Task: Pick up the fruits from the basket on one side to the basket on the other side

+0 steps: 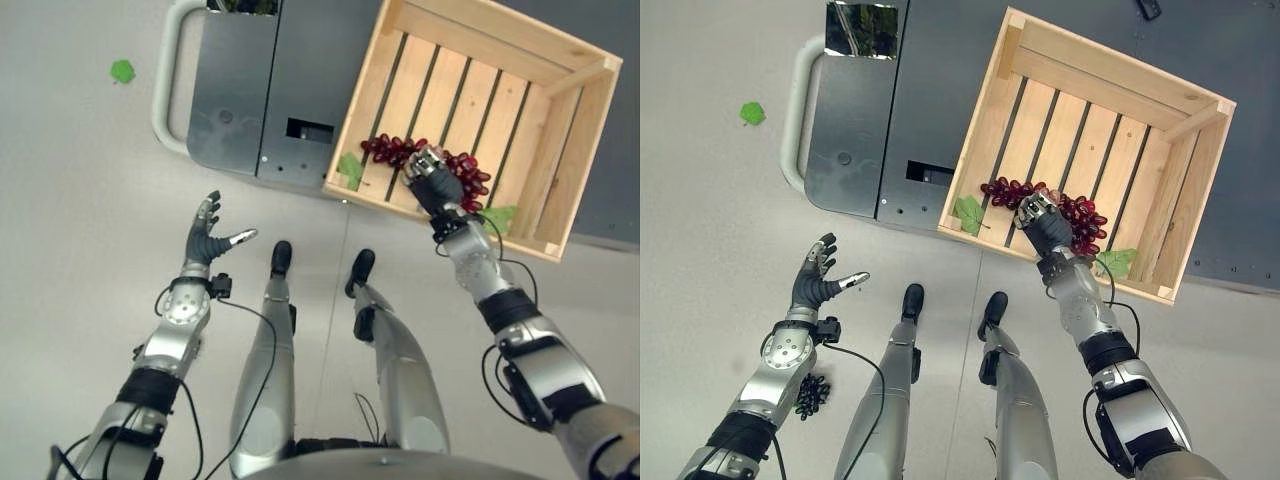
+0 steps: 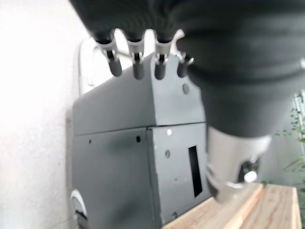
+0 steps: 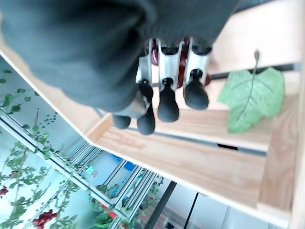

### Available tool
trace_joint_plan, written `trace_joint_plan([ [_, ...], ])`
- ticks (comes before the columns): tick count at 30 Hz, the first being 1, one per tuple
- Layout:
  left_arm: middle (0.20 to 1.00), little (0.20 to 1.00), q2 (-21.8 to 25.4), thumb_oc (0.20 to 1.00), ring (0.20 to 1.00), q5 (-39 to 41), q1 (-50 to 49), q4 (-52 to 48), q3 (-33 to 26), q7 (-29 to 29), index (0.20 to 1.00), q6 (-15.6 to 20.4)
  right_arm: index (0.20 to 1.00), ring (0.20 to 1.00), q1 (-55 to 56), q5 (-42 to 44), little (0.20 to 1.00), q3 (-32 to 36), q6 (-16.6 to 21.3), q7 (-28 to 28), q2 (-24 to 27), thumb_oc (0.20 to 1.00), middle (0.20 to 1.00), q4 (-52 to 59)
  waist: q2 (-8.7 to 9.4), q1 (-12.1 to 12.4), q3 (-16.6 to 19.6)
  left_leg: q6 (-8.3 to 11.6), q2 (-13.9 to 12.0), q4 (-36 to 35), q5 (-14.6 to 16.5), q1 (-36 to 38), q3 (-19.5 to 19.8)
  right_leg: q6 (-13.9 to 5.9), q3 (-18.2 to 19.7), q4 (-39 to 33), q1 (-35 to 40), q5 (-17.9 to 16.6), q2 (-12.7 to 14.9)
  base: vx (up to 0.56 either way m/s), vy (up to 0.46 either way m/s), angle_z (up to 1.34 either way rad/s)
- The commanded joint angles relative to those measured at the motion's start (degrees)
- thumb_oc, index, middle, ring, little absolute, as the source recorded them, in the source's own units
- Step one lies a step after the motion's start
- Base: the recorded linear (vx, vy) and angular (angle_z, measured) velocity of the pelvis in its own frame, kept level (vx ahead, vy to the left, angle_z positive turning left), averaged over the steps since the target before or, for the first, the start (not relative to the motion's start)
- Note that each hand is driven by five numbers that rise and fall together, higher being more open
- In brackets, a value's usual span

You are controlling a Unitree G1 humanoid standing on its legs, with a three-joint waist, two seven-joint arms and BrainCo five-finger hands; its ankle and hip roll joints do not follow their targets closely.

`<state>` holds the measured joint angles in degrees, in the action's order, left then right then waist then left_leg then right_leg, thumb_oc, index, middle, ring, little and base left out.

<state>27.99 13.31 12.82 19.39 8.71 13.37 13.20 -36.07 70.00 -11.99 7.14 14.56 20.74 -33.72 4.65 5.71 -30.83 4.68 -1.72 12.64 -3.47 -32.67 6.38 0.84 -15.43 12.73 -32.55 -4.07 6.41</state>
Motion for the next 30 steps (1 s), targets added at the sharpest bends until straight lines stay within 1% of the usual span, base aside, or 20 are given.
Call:
trace_joint_plan([
  [1,1.0,1.0,-1.32,1.0,1.0,1.28,0.75,-1.84,-1.01,-0.18,1.0,3.32,0.2,0.2,5.27,1.93,0.2,0.37,1.64,1.01,0.55,0.2,0.2,4.73,-4.13,-0.57,1.04,-1.63,2.66,-0.64,1.89,2.14,-0.55,-6.93,-0.5,4.29,3.53,8.17,3.11,0.0,-0.035,0.05],
  [10,1.0,1.0,-1.64,1.0,1.0,0.7,1.78,-2.27,-0.55,-0.38,1.0,3.39,0.2,0.2,6.05,1.44,0.2,2.64,2.3,0.3,2.11,0.2,0.2,5.23,-5.25,-0.44,1.04,-1.17,2.8,-3.78,0.43,4.75,1.08,-6.89,-2.12,4.64,5.37,8.91,3.83,0.0,-0.02,0.09],
  [11,1.0,1.0,-1.44,1.0,1.0,0.56,1.86,-2.43,-0.68,-0.38,1.0,3.33,0.442,0.442,6.09,-0.39,0.442,2.5,2.47,-0.18,3.13,0.442,0.442,5.21,-5.26,-0.5,1.04,-1.15,2.82,-3.84,0.4,4.94,1.18,-6.89,-2.27,4.73,5.57,8.99,3.9,0.01,0.0,0.14],
  [12,1.0,1.0,-1.45,1.0,1.0,0.55,1.85,-2.44,-0.68,-0.38,1.0,3.32,0.564,0.564,6.09,-0.41,0.564,2.5,2.47,-0.2,3.13,0.564,0.564,5.22,-5.27,-0.51,1.04,-1.15,2.82,-3.85,0.4,4.95,1.2,-6.89,-2.29,4.73,5.58,8.99,3.9,0.01,-0.005,0.11],
  [13,1.0,1.0,-1.11,1.0,1.0,0.18,1.94,-2.52,-0.93,-0.18,1.0,3.39,1.0,1.0,5.97,-6.19,1.0,2.23,2.92,-2.35,5.98,1.0,1.0,5.48,-5.09,-0.66,1.04,-1.22,2.85,-3.79,0.41,5.14,1.25,-6.91,-2.42,4.78,5.86,9.07,3.96,0.02,-0.014,0.05],
  [15,1.0,1.0,-0.79,1.0,1.0,0.0,1.71,-2.82,-1.04,0.17,1.0,3.32,1.0,1.0,5.61,-9.33,1.0,2.8,3.06,-3.84,8.69,1.0,1.0,5.52,-4.67,-0.73,1.04,-1.33,2.83,-3.57,0.56,5.16,1.35,-6.99,-2.5,4.68,6.03,9.03,4.02,0.02,-0.013,0.07],
  [16,1.0,1.0,-0.39,1.0,1.0,-0.16,1.15,-3.36,-1.42,0.25,1.0,3.29,1.0,1.0,5.21,-15.0,1.0,2.81,3.67,-5.47,11.77,1.0,1.0,6.6,-4.45,-0.83,1.04,-1.36,2.8,-3.5,0.59,5.08,1.37,-7.03,-2.5,4.57,6.04,9.04,4.0,0.01,-0.003,0.06],
  [17,1.0,1.0,-0.39,1.0,1.0,-0.16,1.15,-3.36,-1.42,0.25,1.0,3.29,1.0,1.0,5.21,-15.0,1.0,2.81,3.67,-5.48,11.77,1.0,1.0,6.6,-4.46,-0.83,1.04,-1.35,2.8,-3.49,0.59,5.08,1.37,-7.03,-2.51,4.57,6.04,9.04,4.0,0.02,-0.006,0.05],
  [18,1.0,1.0,0.28,1.0,1.0,-0.5,0.49,-3.5,-1.56,1.03,1.0,3.18,1.0,1.0,3.49,-25.97,1.0,3.8,4.55,-11.39,17.24,1.0,1.0,5.39,-3.9,-1.04,1.04,-1.42,2.76,-3.44,0.66,4.94,1.31,-7.09,-2.4,4.32,6.08,8.96,3.82,0.0,0.0,0.0],
  [19,1.0,1.0,0.77,1.0,1.0,-0.68,0.16,-3.61,-1.72,1.42,1.0,2.96,1.0,1.0,1.7,-33.01,1.0,3.71,4.66,-14.19,20.47,1.0,1.0,5.23,-3.61,-1.09,1.04,-1.46,2.7,-3.38,0.7,4.82,1.31,-7.13,-2.38,4.25,5.95,8.91,3.76,0.02,-0.005,0.05],
  [20,1.0,1.0,1.64,1.0,1.0,-1.34,-0.41,-4.0,-2.02,1.74,1.0,2.74,1.0,1.0,-0.58,-43.65,1.0,2.04,3.1,-16.67,25.01,1.0,1.0,5.81,-3.32,-1.17,1.04,-1.5,2.62,-3.27,0.69,4.52,1.3,-7.17,-2.26,4.39,5.6,8.86,3.7,0.01,0.007,0.04],
  [21,1.0,1.0,2.02,1.0,1.0,-2.21,-1.02,-4.68,-2.46,2.14,1.0,2.59,1.0,1.0,-2.01,-52.03,1.0,0.81,1.67,-18.39,28.15,1.0,1.0,7.85,-3.1,-1.4,1.04,-1.54,2.57,-3.15,0.76,4.28,1.3,-7.17,-2.17,4.54,5.29,8.86,3.67,0.0,0.016,0.03],
  [23,1.0,1.0,1.79,1.0,1.0,-3.72,-2.2,-6.04,-3.05,2.94,1.0,2.58,1.0,1.0,-3.72,-64.04,1.0,0.91,-0.85,-21.97,31.81,1.0,1.0,10.88,-2.82,-1.77,1.04,-1.73,2.55,-2.91,0.68,3.62,1.27,-7.21,-2.17,4.49,4.78,8.63,3.69,0.0,0.0,0.0],
  [25,1.0,1.0,1.61,1.0,1.0,-3.62,-3.01,-6.81,-3.58,2.8,1.0,2.58,1.0,1.0,-5.88,-70.75,1.0,1.1,-2.33,-22.34,33.82,1.0,1.0,14.2,-2.51,-1.82,1.04,-1.87,2.64,-2.53,0.84,3.13,1.19,-7.2,-2.03,4.54,4.4,8.64,3.58,0.0,0.0,0.0],
  [26,1.0,1.0,1.36,1.0,1.0,-3.32,-3.18,-6.98,-3.37,2.67,1.0,2.7,1.0,1.0,-6.86,-72.85,1.0,1.06,-2.81,-22.98,34.11,1.0,1.0,14.19,-2.34,-1.73,1.04,-1.89,2.64,-2.31,1.26,3.17,1.14,-7.2,-1.94,4.63,4.39,8.91,3.57,0.0,0.0,0.0],
  [28,1.0,1.0,1.32,1.0,1.0,-3.04,-3.28,-7.22,-3.48,2.37,1.0,2.52,1.0,1.0,-9.55,-77.83,1.0,-0.53,-3.49,-23.12,34.79,1.0,1.0,14.64,-2.17,-1.75,1.04,-1.97,2.8,-1.87,1.06,2.08,1.01,-7.12,-1.85,4.52,3.46,8.41,3.52,0.0,0.015,0.0],
  [29,1.0,1.0,1.44,1.0,1.0,-3.1,-3.62,-7.44,-3.49,2.24,1.0,2.46,1.0,1.0,-10.32,-79.94,1.0,-1.38,-3.52,-22.85,35.18,1.0,1.0,15.23,-1.99,-1.71,1.04,-1.99,2.76,-1.59,1.58,2.1,0.88,-7.13,-1.55,4.75,3.4,8.78,3.42,0.0,0.0,0.0],
  [30,1.0,1.0,1.37,1.0,1.0,-3.23,-3.48,-7.59,-3.63,2.22,1.0,2.36,1.0,1.0,-10.94,-80.95,1.0,-1.56,-3.67,-23.09,35.19,1.0,1.0,15.37,-1.83,-1.81,1.04,-2.06,2.8,-1.48,1.27,1.36,0.78,-7.08,-1.45,4.52,2.79,8.31,3.31,0.0,0.0,0.0],
])
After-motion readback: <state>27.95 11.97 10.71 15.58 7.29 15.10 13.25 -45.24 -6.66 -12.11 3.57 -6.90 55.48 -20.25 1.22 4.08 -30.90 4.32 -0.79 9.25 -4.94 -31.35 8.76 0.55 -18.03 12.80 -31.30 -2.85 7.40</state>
